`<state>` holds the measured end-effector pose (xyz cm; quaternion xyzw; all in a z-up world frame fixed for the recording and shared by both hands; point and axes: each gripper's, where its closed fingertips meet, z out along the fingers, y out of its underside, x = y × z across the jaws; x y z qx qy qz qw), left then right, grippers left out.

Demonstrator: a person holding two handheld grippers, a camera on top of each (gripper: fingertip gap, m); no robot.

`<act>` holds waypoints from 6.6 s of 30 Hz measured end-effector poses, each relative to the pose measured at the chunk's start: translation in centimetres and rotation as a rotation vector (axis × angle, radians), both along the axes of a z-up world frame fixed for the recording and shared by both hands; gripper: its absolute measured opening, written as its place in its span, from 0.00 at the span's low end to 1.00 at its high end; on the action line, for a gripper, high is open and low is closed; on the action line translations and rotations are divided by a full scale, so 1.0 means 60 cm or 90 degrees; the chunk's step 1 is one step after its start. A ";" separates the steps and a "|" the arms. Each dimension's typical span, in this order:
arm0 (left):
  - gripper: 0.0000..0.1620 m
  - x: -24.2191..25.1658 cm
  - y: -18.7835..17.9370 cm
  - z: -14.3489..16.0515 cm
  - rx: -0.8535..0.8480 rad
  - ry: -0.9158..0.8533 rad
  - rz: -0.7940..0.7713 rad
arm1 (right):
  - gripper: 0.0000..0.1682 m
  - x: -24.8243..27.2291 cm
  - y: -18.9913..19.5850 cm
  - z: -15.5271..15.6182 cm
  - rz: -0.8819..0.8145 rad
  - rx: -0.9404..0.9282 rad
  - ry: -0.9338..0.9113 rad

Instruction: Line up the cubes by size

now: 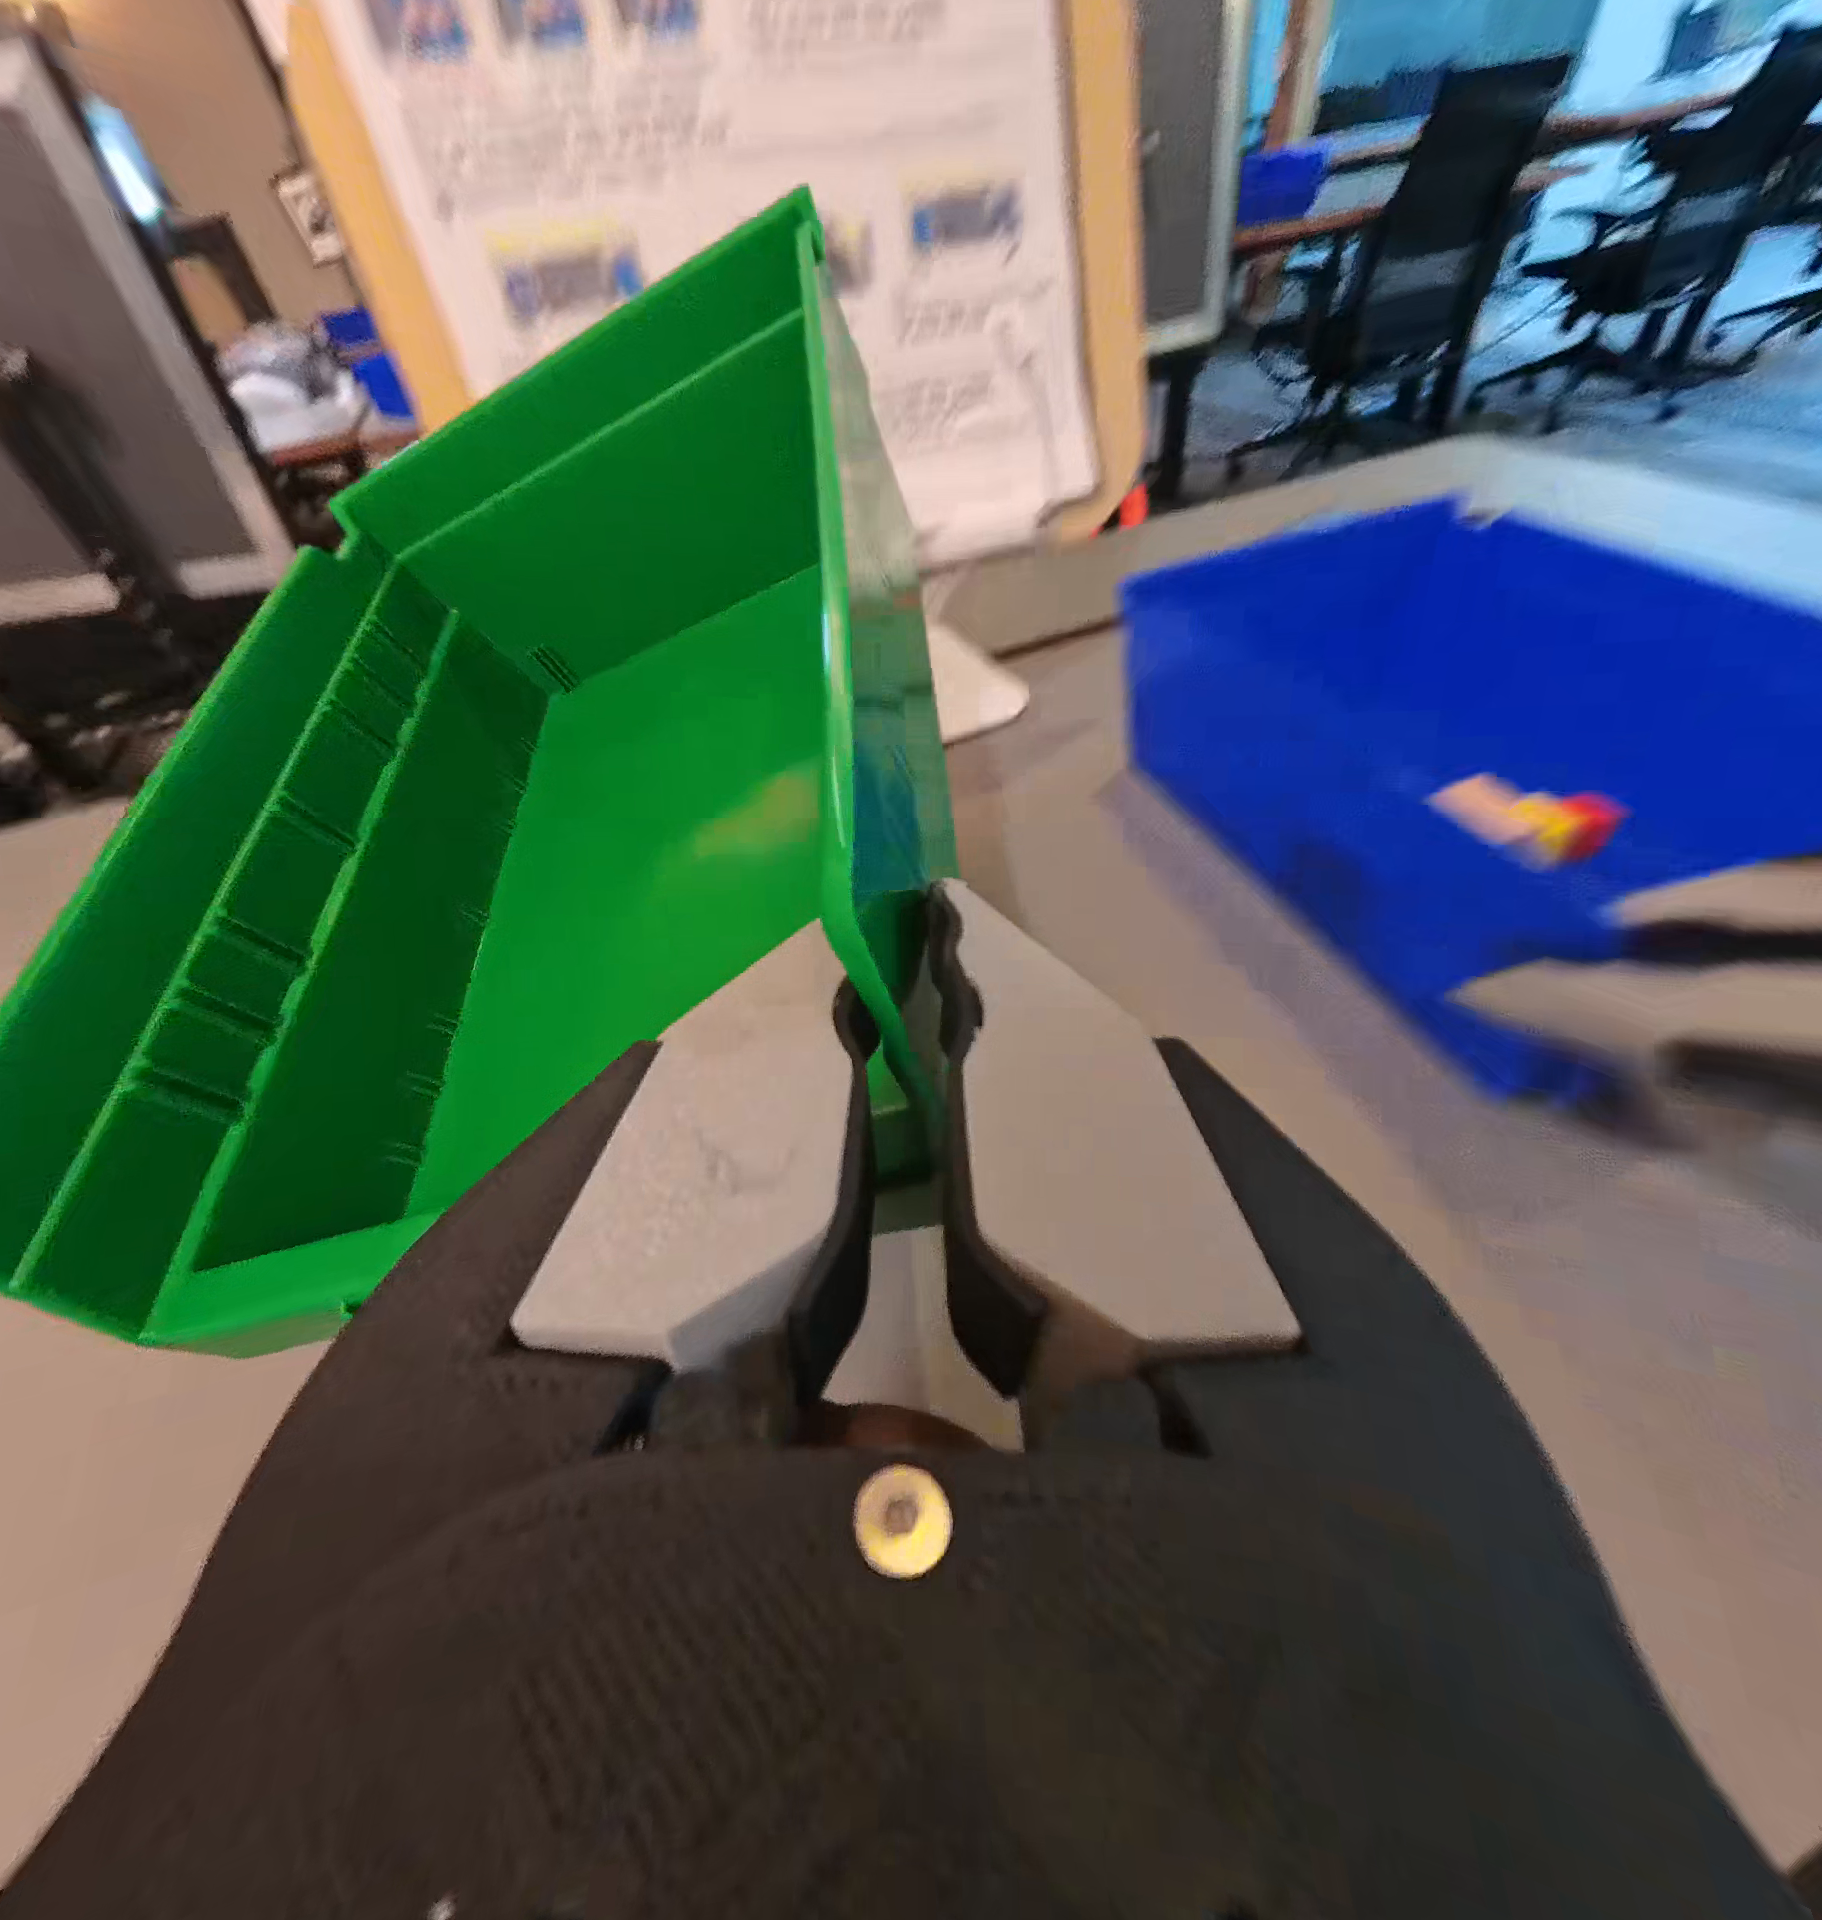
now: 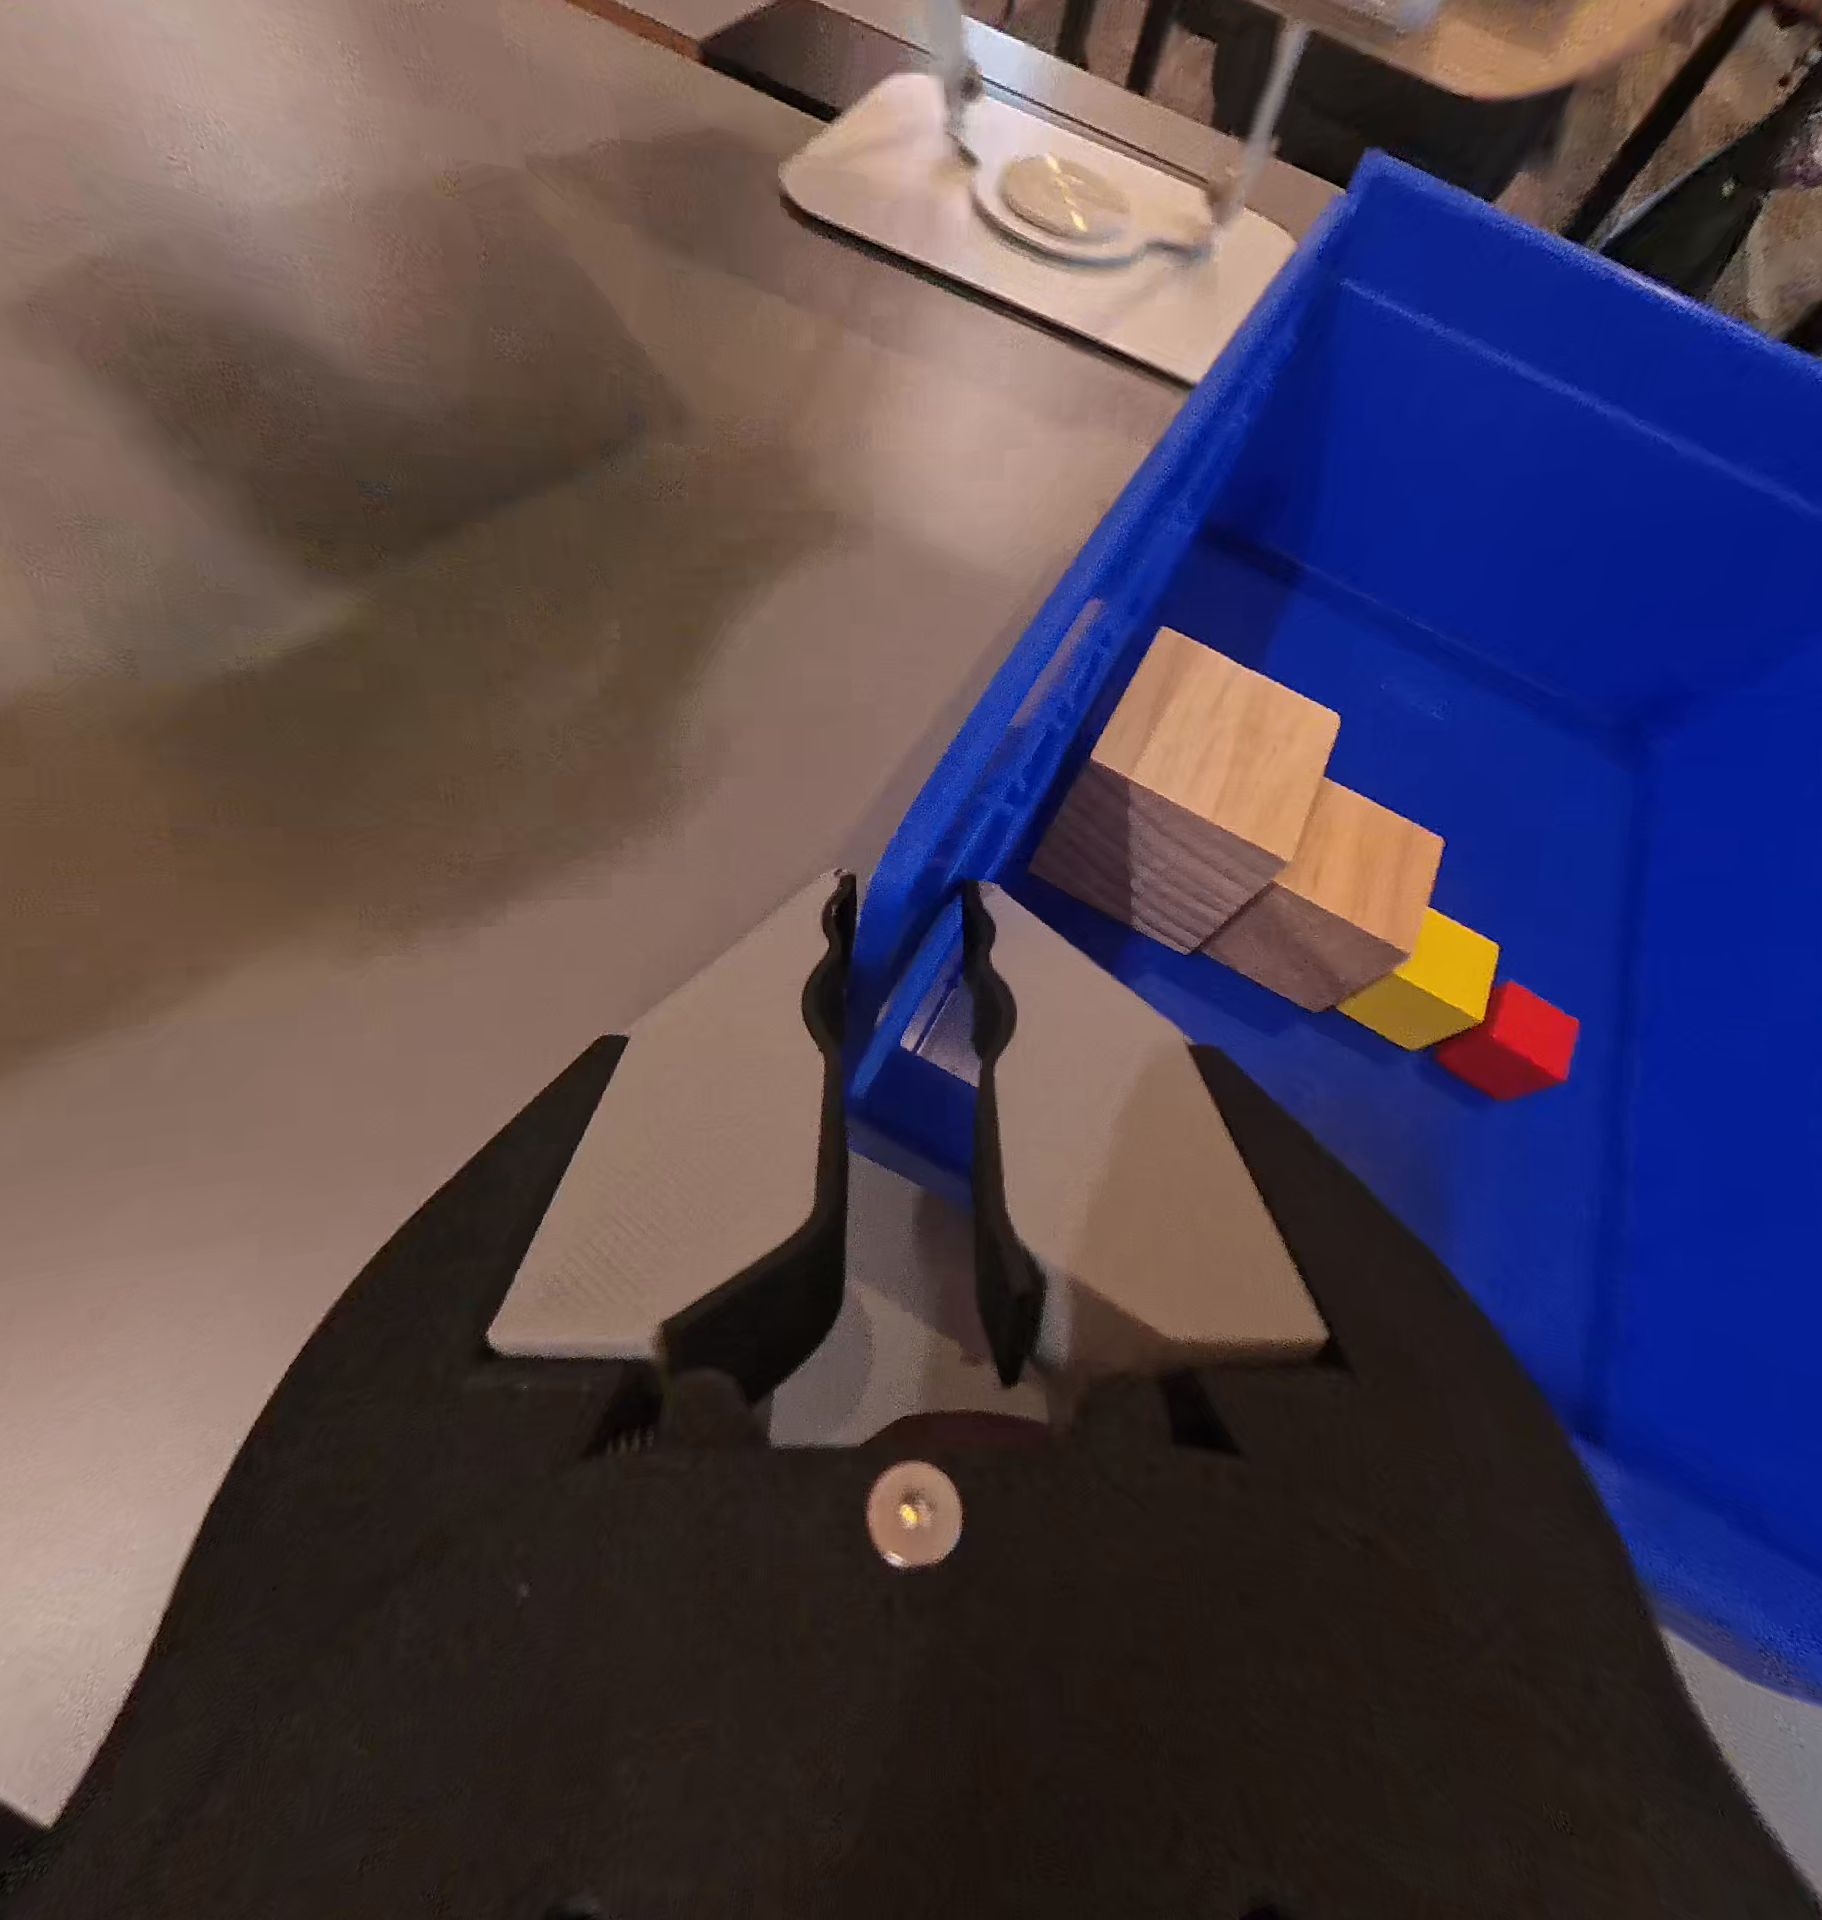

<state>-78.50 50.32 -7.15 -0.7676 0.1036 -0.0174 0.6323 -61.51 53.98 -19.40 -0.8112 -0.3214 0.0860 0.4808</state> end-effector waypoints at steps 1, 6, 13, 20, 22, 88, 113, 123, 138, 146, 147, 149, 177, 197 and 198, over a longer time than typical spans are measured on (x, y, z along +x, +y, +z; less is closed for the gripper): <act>0.02 0.024 0.001 0.031 0.017 -0.003 -0.018 | 0.11 -0.026 -0.007 0.000 0.005 0.007 -0.003; 0.02 0.144 -0.003 0.169 0.077 -0.039 -0.106 | 0.12 -0.159 -0.042 0.001 0.044 0.009 0.034; 0.02 0.330 -0.034 0.221 0.083 -0.032 -0.215 | 0.13 -0.341 -0.096 0.001 0.134 -0.011 0.043; 0.03 0.515 -0.024 0.072 -0.022 -0.016 -0.248 | 0.13 -0.457 -0.112 0.006 0.158 -0.006 0.019; 0.03 0.548 -0.014 0.008 -0.070 -0.009 -0.243 | 0.14 -0.462 -0.116 0.024 0.165 0.004 0.048; 0.46 0.067 -0.025 -0.168 -0.100 0.035 -0.044 | 0.17 0.170 -0.126 0.009 0.176 -0.156 0.076; 0.01 -0.108 -0.045 -0.161 -0.007 -0.003 0.241 | 0.16 0.111 -0.074 0.002 0.231 -0.057 0.031; 0.01 -0.087 -0.048 -0.138 0.064 -0.066 0.303 | 0.03 0.126 -0.010 0.000 0.039 0.029 -0.013; 0.02 -0.116 -0.074 -0.116 0.150 -0.101 0.430 | 0.31 0.076 -0.017 0.013 0.028 0.048 0.022; 0.02 -0.105 -0.062 -0.151 0.072 -0.236 0.400 | 0.04 0.089 0.012 0.007 -0.117 -0.017 0.207; 0.03 -0.091 -0.055 -0.160 0.051 -0.275 0.375 | 0.02 0.093 0.012 0.008 -0.138 -0.002 0.211; 0.03 -0.068 -0.046 -0.162 0.036 -0.285 0.329 | 0.00 0.101 0.011 0.013 -0.160 0.038 0.197; 0.33 -0.052 -0.048 -0.168 -0.025 0.025 0.198 | 0.15 0.169 0.021 0.045 -0.168 0.112 0.217; 0.26 -0.057 0.034 -0.179 -0.052 -0.039 0.191 | 0.45 -0.115 0.076 0.046 0.185 0.187 0.053; 0.27 -0.051 0.034 -0.177 -0.049 -0.033 0.179 | 0.44 -0.117 0.079 0.039 0.188 0.182 0.047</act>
